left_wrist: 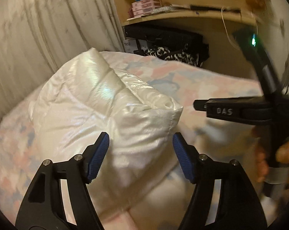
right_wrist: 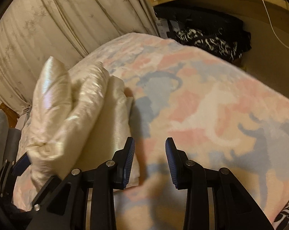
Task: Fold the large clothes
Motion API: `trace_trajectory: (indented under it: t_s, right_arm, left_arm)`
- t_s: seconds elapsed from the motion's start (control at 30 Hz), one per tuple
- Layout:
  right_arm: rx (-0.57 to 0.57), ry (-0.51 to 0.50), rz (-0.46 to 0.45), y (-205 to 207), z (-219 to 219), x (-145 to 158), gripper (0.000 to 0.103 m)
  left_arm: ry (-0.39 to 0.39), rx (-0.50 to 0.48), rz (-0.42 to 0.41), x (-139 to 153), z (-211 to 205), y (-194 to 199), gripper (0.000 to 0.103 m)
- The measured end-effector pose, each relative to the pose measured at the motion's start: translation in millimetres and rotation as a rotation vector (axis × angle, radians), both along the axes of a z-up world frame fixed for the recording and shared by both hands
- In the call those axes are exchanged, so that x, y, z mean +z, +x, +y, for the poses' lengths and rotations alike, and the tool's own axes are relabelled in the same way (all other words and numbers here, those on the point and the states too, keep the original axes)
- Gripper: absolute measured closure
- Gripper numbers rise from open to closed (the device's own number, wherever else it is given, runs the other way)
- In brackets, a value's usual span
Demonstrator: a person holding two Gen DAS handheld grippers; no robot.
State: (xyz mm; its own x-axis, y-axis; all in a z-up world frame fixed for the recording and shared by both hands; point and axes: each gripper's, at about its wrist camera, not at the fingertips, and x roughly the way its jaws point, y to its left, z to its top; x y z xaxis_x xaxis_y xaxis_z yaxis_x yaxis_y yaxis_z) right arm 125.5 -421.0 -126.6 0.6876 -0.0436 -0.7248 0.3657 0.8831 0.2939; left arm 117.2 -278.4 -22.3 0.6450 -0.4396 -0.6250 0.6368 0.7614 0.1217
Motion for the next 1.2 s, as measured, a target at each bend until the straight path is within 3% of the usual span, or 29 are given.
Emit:
trace_trajectory:
  t_s: [0.17,0.33,0.4,0.5,0.63,0.77,0.87,1.07,1.13,1.17,1.2]
  right_arm:
    - [0.051,-0.032,-0.051,-4.2,21.5,35.8,0.064]
    - [0.115,-0.034,-0.134,6.9,41.4,75.5,0.037]
    - [0.152,-0.026,-0.171,15.2,47.8,93.1,0.024]
    - [0.221,-0.019,-0.21,41.9,57.2,112.7,0.014]
    - [0.339,-0.015,-0.191,95.7,64.0,127.1,0.013]
    - [0.495,0.007,-0.099,159.2,76.7,122.7,0.013]
    - [0.555,-0.007,-0.055,197.7,89.9,115.4,0.013]
    - [0.618,-0.001,-0.024,252.5,108.9,93.5,0.013]
    - [0.619,0.026,0.001,261.5,112.6,79.7,0.023]
    - [0.633,0.046,0.014,266.8,116.4,69.2,0.052]
    - [0.662,0.076,0.026,270.0,116.6,60.4,0.063]
  left_arm:
    - [-0.065,0.063,0.019,32.6,48.3,0.5,0.037]
    - [-0.095,0.184,0.062,52.8,105.0,24.2,0.037]
    - [-0.1,0.247,0.095,51.0,126.1,43.4,0.037]
    - [-0.134,0.314,0.163,42.6,153.4,76.6,0.037]
    - [-0.157,0.387,0.224,25.2,179.8,114.6,0.037]
    - [-0.182,0.412,0.261,7.6,192.0,153.8,0.037]
    - [-0.213,0.411,0.261,-1.5,190.3,178.9,0.037]
    - [-0.201,0.399,0.246,-9.9,173.6,224.7,0.037]
    - [-0.183,0.398,0.247,-12.9,167.2,236.3,0.037]
    - [-0.179,0.396,0.252,-14.8,163.7,242.2,0.037]
    - [-0.18,0.394,0.254,-15.2,161.1,245.5,0.037]
